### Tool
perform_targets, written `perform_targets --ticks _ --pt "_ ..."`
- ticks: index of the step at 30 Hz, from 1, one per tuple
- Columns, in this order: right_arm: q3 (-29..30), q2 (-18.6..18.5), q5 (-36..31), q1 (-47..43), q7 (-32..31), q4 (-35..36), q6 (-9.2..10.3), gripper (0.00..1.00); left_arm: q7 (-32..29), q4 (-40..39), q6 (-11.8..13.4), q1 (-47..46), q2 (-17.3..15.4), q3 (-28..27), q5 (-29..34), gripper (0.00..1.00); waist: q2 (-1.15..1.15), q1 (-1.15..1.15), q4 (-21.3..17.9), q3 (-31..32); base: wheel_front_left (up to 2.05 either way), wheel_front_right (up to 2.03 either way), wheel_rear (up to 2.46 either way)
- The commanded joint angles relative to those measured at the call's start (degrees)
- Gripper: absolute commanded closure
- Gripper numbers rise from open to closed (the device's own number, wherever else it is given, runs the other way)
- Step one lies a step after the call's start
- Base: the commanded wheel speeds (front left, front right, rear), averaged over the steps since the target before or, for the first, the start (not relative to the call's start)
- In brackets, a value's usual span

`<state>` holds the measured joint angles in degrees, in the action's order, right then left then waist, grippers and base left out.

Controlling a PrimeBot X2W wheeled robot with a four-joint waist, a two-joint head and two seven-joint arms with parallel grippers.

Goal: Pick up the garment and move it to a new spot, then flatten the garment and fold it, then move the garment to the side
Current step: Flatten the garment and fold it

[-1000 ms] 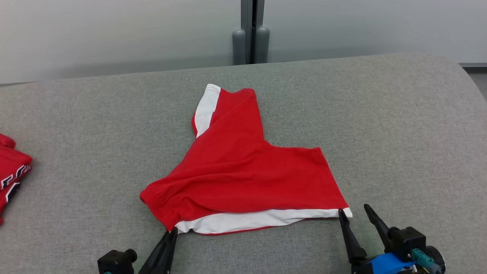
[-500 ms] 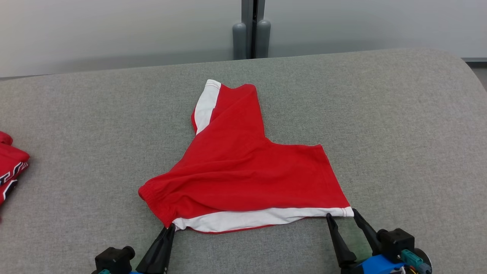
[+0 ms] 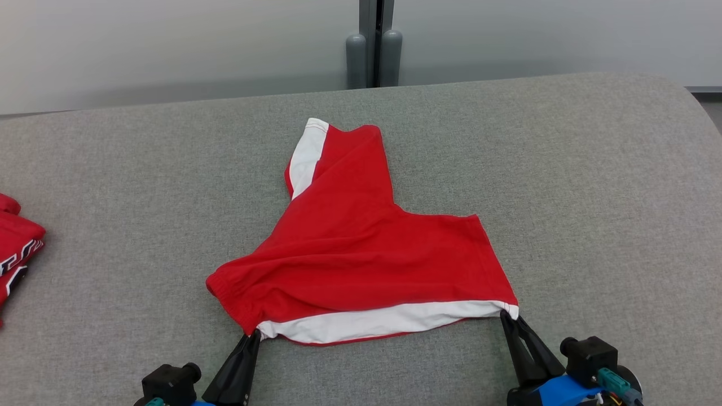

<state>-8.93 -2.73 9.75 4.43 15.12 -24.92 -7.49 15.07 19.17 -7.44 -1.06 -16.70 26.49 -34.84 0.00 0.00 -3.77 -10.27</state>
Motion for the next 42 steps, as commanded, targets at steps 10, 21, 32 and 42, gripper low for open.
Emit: perform_targets --ticks 10,21,32,42 --pt "2.92 -0.31 -0.35 -1.07 0.04 3.13 -0.01 1.00 0.15 -0.71 -0.09 0.31 0.63 -3.02 1.36 1.00 0.00 0.00 -0.56 2.28 0.00 0.00 0.00" --pt "5.12 -0.33 -0.56 5.28 0.04 13.10 -0.01 1.00 0.15 -11.80 -0.09 -7.85 -0.58 -8.37 3.49 1.00 0.00 0.00 -0.41 8.66 0.00 0.00 0.00" --pt "6.10 -0.29 -6.82 23.66 0.04 16.17 -0.02 1.00 0.15 -13.12 -0.09 -29.58 -7.48 -4.94 -2.04 1.00 0.00 0.00 0.76 9.30 0.00 0.00 0.00" --pt "5.71 -0.25 -13.07 42.09 0.04 8.45 -0.02 1.00 0.15 -6.44 -0.09 -45.37 -12.20 -0.81 -6.27 1.00 0.00 0.00 1.02 -2.81 0.00 0.00 0.00"
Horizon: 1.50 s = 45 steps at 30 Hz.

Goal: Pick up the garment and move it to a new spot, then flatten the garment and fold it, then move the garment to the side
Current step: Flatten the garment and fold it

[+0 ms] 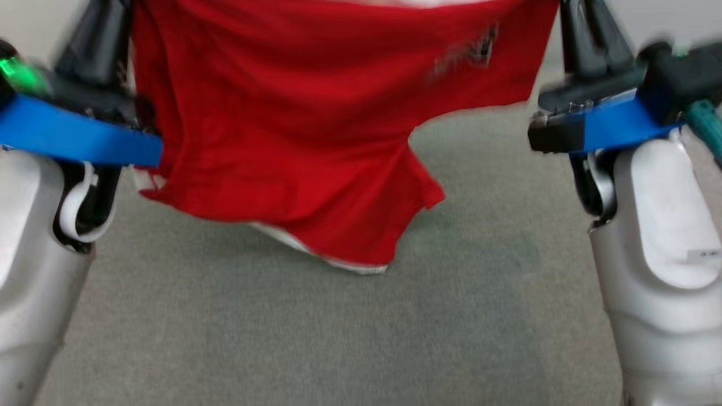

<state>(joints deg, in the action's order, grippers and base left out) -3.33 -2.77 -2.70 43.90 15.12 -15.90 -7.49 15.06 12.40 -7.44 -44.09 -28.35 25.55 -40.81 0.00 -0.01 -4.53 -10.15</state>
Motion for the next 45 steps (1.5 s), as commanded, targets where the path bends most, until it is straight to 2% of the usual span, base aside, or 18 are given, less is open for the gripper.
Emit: perform_targets --ticks 1,7,11,16,24,29,39,45 --pt "0.51 -0.21 -1.07 4.91 0.04 -1.04 -0.02 1.00 0.16 0.55 -0.09 -3.98 -1.21 0.56 0.10 1.00 0.00 0.01 1.65 -3.98 0.00 0.00 0.00" --pt "2.98 -0.22 -3.76 13.87 0.04 -0.86 -0.01 1.00 0.16 -0.59 -0.09 -11.46 -0.75 -1.93 -0.94 1.00 0.00 0.01 1.46 -7.28 0.00 0.00 0.00" --pt "3.75 -0.24 -4.88 14.99 0.04 -0.88 -0.01 1.00 0.16 0.54 -0.09 -11.02 0.74 -2.48 -2.98 1.00 0.00 0.01 1.27 -7.59 0.00 0.00 0.00" --pt "2.61 -0.26 -3.77 5.26 0.04 -2.38 -0.01 1.00 0.16 3.50 -0.09 -1.31 0.61 1.33 -4.59 1.00 0.00 0.01 0.58 -6.85 0.00 0.00 0.00" --pt "-0.42 -0.26 1.10 -18.70 0.05 -4.67 -0.01 1.00 0.16 10.62 -0.09 21.46 4.78 7.12 -8.41 1.00 0.00 0.01 -0.18 -4.03 0.00 0.00 0.00" --pt "0.30 -0.30 2.88 -30.99 0.05 -4.12 0.00 1.00 0.16 13.40 -0.09 31.20 8.04 7.21 -9.38 1.00 0.00 0.01 0.16 -0.12 0.00 0.00 0.00" --pt "1.04 -0.28 5.54 -44.75 0.05 -3.07 -0.01 1.00 0.16 15.47 -0.09 43.01 13.31 5.32 -6.60 1.00 0.00 0.01 0.97 9.37 0.00 0.00 0.00" --pt "2.10 -0.27 6.11 -50.32 0.05 -0.33 -0.01 1.00 0.16 14.53 -0.09 47.01 14.06 5.45 -1.34 1.00 0.00 0.01 2.18 11.90 0.00 0.00 0.00"
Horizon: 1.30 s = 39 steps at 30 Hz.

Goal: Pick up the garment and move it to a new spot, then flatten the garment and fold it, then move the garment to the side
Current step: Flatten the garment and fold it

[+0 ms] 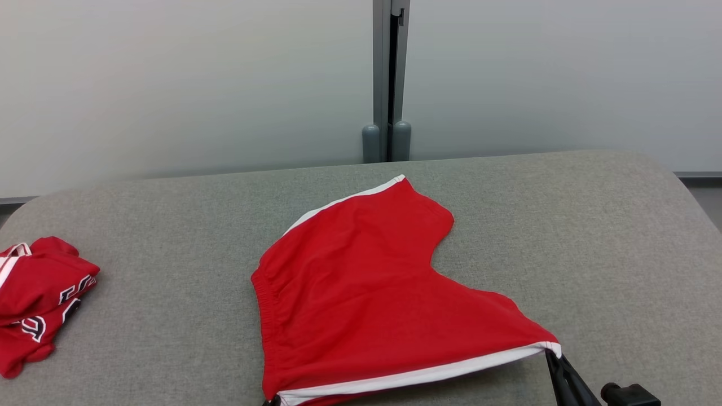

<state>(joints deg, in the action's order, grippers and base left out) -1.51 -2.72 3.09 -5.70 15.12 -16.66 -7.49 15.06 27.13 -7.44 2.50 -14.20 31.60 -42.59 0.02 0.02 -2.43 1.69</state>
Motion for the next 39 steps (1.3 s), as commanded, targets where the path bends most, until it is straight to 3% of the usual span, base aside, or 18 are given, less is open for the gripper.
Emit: perform_targets --ticks 1,7,13,19,28,37,38,39 --pt "0.60 -0.32 0.39 -1.05 0.05 0.76 -0.01 1.00 0.16 -0.33 -0.09 0.65 0.14 -0.89 0.85 1.00 -0.02 -0.02 0.28 0.18 0.00 0.00 0.00" --pt "2.56 -0.32 -0.18 2.13 0.05 1.87 0.00 1.00 0.16 -3.19 -0.09 -1.18 0.43 -1.28 2.68 1.00 -0.02 -0.02 1.69 -1.20 0.00 0.00 0.00" --pt "3.17 -0.32 -2.36 12.56 0.05 -0.73 -0.01 1.00 0.16 -7.90 -0.09 -7.21 -1.84 0.83 2.42 1.00 -0.02 -0.02 4.01 -6.24 0.00 0.00 0.00" --pt "4.91 -0.30 -7.14 26.87 0.04 -5.68 -0.01 1.00 0.16 -10.74 -0.09 -18.12 -4.64 3.44 -0.87 1.00 -0.02 -0.02 7.89 -14.00 0.00 0.00 0.00" --pt "8.05 -0.30 -14.94 46.39 0.04 -15.22 -0.01 1.00 0.16 -11.01 -0.09 -31.62 -5.56 5.19 -6.71 1.00 -0.02 -0.02 12.44 -24.12 0.00 0.00 0.00" --pt "11.59 -0.33 -20.12 55.23 0.05 -22.50 -0.01 1.00 0.16 -9.29 -0.09 -36.82 -4.67 7.05 -9.04 1.00 -0.02 -0.02 14.70 -28.78 0.00 0.00 0.00" --pt "12.33 -0.32 -20.84 55.73 0.04 -23.28 -0.01 1.00 0.16 -9.19 -0.09 -37.15 -4.54 7.26 -9.08 0.89 -0.02 -0.02 14.82 -29.03 0.00 0.00 0.00" --pt "12.94 -0.35 -21.17 56.22 0.05 -23.97 -0.01 0.89 0.16 -9.18 -0.09 -37.27 -4.37 7.29 -9.22 0.62 -0.02 -0.02 14.91 -29.28 0.00 0.00 0.00"
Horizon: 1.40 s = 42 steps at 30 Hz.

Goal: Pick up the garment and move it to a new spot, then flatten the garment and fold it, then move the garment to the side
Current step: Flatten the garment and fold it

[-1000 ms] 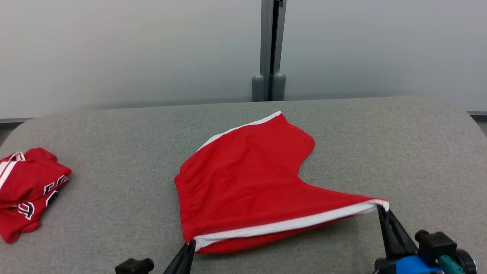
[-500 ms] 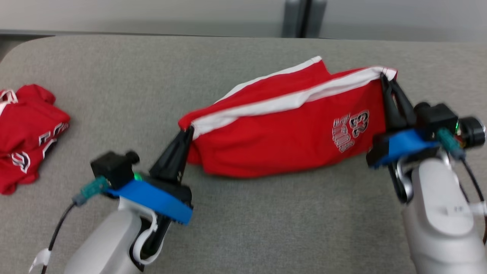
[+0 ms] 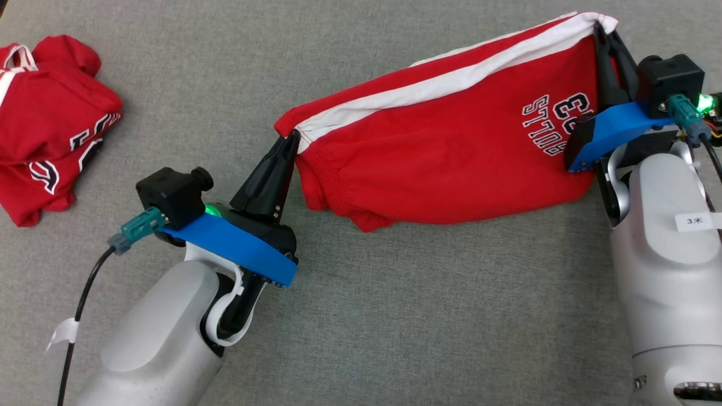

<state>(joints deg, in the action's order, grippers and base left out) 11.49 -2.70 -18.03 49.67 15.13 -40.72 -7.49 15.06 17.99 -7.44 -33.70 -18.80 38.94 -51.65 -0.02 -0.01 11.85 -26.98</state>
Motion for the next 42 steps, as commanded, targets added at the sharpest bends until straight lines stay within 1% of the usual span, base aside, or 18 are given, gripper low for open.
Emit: perform_targets --ticks 1,2,6,11,17,20,22,23,24,25,29,33,35,37,42 --pt "0.41 -0.36 -0.24 1.25 0.03 -0.43 -0.01 0.55 0.16 -0.02 -0.09 -1.07 0.30 0.12 -0.18 0.17 0.02 0.01 0.69 -0.72 0.00 0.00 0.00" --pt "0.60 -0.32 -0.36 1.47 0.03 -0.81 -0.01 0.00 0.16 0.08 -0.09 -0.92 0.29 0.26 -0.20 0.00 0.02 0.01 0.73 -0.76 0.00 0.00 0.00" --pt "0.91 -0.38 0.60 1.83 0.04 -1.30 -0.01 0.00 0.16 0.53 -0.09 0.48 0.04 -0.41 -0.49 0.00 0.02 0.01 0.37 -0.70 0.00 0.00 0.00" --pt "3.58 -0.34 -0.26 -1.29 0.03 -2.27 -0.01 0.00 0.15 1.84 -0.09 2.90 0.22 -2.96 0.99 0.00 0.02 0.01 -0.40 0.65 0.00 0.00 0.00" --pt "7.76 -0.29 -2.51 -2.54 -2.01 -8.81 -0.01 0.00 0.15 2.22 -0.09 6.07 0.97 -5.95 2.80 0.00 0.02 0.01 -0.69 1.61 0.00 0.00 0.00" --pt "8.46 -0.27 -1.94 -1.99 -3.26 -12.48 -0.02 0.00 0.16 1.91 -0.09 6.94 1.17 -6.39 3.49 0.00 0.02 0.01 -0.54 1.57 0.00 0.00 0.00" --pt "8.10 -0.13 -0.89 -2.01 -4.90 -16.20 -0.02 0.00 0.16 1.86 -0.09 7.58 1.28 -6.57 3.91 0.00 0.02 0.01 -0.47 1.65 0.00 0.00 0.00" --pt "7.74 0.02 -0.33 -1.76 -5.48 -17.84 -0.02 0.17 0.15 2.15 -0.09 7.77 1.32 -6.76 4.08 0.00 0.02 0.01 -0.44 1.72 0.00 0.00 0.00" --pt "7.12 0.16 0.04 -1.59 -6.15 -19.49 -0.09 0.56 0.15 2.35 -0.09 7.77 1.36 -6.89 4.44 0.00 0.02 0.01 -0.44 1.87 0.00 0.00 0.00" --pt "6.53 0.29 0.43 -1.45 -6.60 -20.98 -0.09 1.00 0.16 2.48 -0.09 7.79 1.47 -7.28 4.59 0.00 0.02 0.01 -0.52 2.07 0.00 0.00 0.00" --pt "5.60 -0.11 3.00 -0.96 -3.69 -23.98 -0.06 1.00 0.15 3.20 -0.09 9.34 2.09 -8.70 5.87 0.00 0.02 0.01 -1.32 3.88 0.00 0.00 0.00" --pt "6.06 -0.28 5.84 -2.25 -0.69 -24.28 -0.01 1.00 0.16 3.76 -0.09 11.51 2.28 -10.85 8.94 0.00 0.02 0.01 -2.92 7.36 0.00 0.00 0.00" --pt "5.87 -0.34 8.77 -3.27 -0.04 -24.09 -0.01 1.00 0.15 4.44 -0.09 12.98 3.07 -12.06 10.32 0.00 0.02 0.01 -3.90 9.30 0.00 0.00 0.00" --pt "4.35 -0.34 12.16 -4.92 0.11 -21.66 -0.01 1.00 0.16 5.22 -0.09 14.43 3.77 -13.78 11.51 0.00 0.02 0.01 -5.04 11.30 0.00 0.00 0.00" --pt "1.41 -0.33 19.58 -14.38 0.11 -13.68 -0.02 1.00 0.16 6.82 -0.09 18.87 5.52 -17.33 14.61 0.00 0.02 0.01 -7.62 15.86 0.00 0.00 0.00"
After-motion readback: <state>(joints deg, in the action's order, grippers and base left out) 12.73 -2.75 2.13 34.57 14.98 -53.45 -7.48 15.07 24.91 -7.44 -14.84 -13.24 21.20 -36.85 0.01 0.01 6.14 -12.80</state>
